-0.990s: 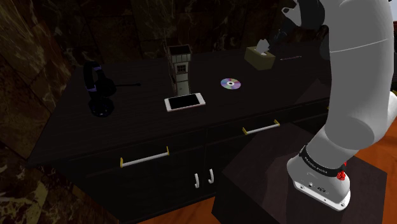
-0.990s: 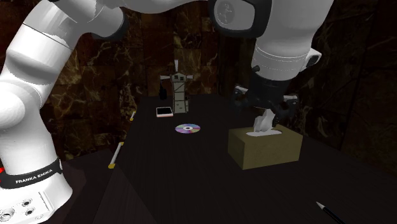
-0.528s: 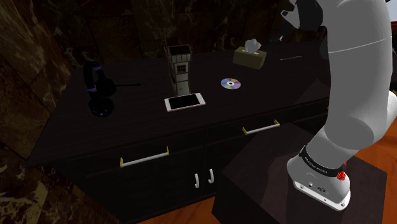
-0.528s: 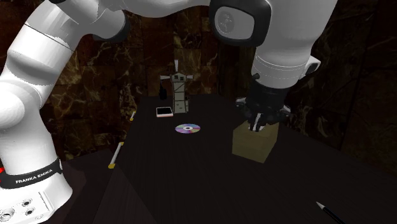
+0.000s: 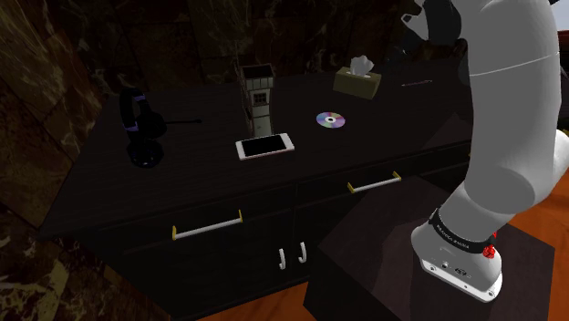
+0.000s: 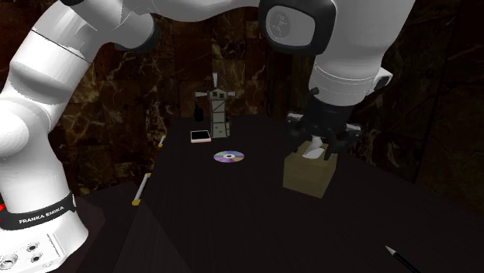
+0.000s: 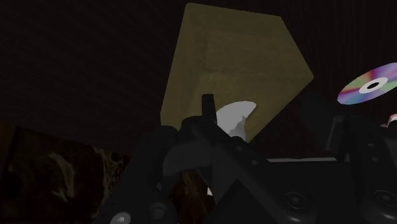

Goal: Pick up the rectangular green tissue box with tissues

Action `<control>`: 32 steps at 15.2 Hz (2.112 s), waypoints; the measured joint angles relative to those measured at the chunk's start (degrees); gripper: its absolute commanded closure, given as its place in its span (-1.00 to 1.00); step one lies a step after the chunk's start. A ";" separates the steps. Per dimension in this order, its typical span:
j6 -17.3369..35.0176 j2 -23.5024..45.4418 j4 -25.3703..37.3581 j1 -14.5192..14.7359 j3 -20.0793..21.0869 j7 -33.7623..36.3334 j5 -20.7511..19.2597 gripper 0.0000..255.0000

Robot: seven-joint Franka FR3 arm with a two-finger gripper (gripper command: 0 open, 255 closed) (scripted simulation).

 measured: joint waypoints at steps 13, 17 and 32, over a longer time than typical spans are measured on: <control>-20.31 14.83 30.08 -14.20 10.38 20.91 6.45 -1.00; -19.27 15.12 28.55 -13.66 10.34 19.77 6.35 1.00; -21.38 14.38 31.23 -14.67 10.31 21.80 6.45 1.00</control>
